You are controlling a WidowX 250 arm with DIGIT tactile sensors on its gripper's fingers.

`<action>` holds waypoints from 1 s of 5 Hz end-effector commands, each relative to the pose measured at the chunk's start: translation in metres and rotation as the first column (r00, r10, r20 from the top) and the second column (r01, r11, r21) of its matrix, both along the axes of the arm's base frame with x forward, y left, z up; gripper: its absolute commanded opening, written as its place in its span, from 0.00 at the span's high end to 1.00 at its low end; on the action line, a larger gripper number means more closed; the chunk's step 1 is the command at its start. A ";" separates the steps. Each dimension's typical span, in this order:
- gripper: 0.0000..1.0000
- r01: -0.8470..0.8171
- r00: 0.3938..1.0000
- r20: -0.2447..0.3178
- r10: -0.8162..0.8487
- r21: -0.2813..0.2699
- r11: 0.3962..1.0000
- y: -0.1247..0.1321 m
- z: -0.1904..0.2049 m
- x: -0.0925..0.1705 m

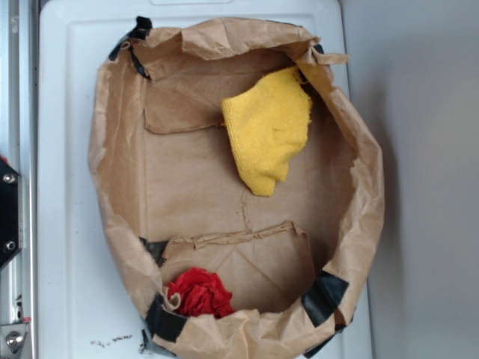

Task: Grab the yellow cloth.

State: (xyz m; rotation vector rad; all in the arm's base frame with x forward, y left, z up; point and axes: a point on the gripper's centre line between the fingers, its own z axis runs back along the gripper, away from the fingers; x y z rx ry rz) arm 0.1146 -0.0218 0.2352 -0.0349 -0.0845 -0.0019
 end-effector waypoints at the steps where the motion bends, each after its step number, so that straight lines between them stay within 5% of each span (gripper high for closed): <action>1: 0.00 0.000 1.000 0.000 0.000 0.000 1.000 0.000 0.000 0.000; 5: 0.00 -0.020 0.997 0.069 0.024 -0.057 0.998 0.025 -0.007 0.050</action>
